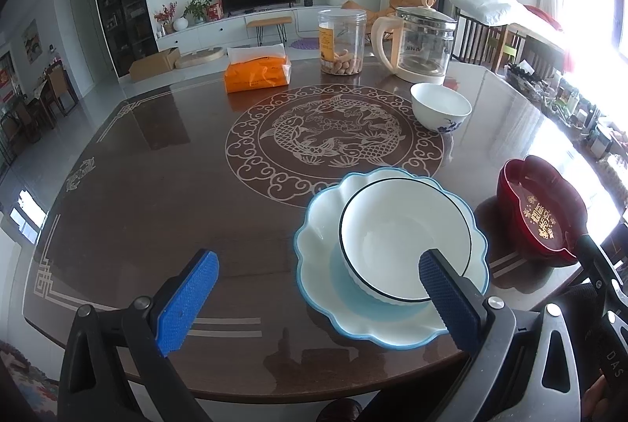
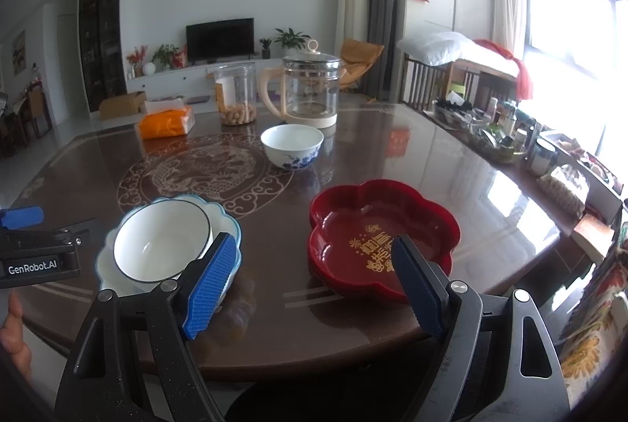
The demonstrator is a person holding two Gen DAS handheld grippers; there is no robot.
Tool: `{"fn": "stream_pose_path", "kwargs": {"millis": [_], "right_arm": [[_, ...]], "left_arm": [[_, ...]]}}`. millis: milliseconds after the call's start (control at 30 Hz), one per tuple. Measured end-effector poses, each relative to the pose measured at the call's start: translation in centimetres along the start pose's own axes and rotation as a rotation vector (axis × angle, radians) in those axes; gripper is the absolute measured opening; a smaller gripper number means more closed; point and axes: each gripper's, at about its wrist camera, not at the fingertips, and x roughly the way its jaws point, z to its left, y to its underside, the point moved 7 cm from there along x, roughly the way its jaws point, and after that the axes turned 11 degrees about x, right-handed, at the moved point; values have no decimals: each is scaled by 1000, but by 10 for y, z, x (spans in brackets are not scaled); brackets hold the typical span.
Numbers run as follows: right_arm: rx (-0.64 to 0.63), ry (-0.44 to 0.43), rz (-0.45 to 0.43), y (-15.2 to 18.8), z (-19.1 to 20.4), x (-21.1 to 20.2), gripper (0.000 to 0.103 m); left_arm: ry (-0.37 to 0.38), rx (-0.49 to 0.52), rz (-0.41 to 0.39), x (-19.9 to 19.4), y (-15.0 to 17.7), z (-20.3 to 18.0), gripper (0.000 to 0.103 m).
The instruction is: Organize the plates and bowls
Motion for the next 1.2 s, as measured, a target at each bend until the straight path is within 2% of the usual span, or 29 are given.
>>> {"fn": "stream_pose_path", "kwargs": {"millis": [367,533,667,733,800,933,1100,1200], "right_arm": [[-14,-9,22,5,6,7,84],[-14,-13,43,7,6,14,84],[8,-43,71,-6,3,25,84],[32,-71,100,-21,0,36,84],[76,-109,143,-39,-4,53,84],[214,-165,255,-79,-18,98,84],[365,-158,389,-110,-43,150,84],[355,-127,414,-125,-50,182,84]], "left_arm": [[6,3,11,8,-1,1,102],[31,4,10,15,-10,6,102],[56,23,-24,19,-41,16,102],[94,45,-29,25,-63,17,102],[131,89,-15,36,-88,15,102],[157,168,-1,57,-132,5,102],[248,171,47,92,-173,-13,102],[279,170,91,125,-194,-29,102]]}}
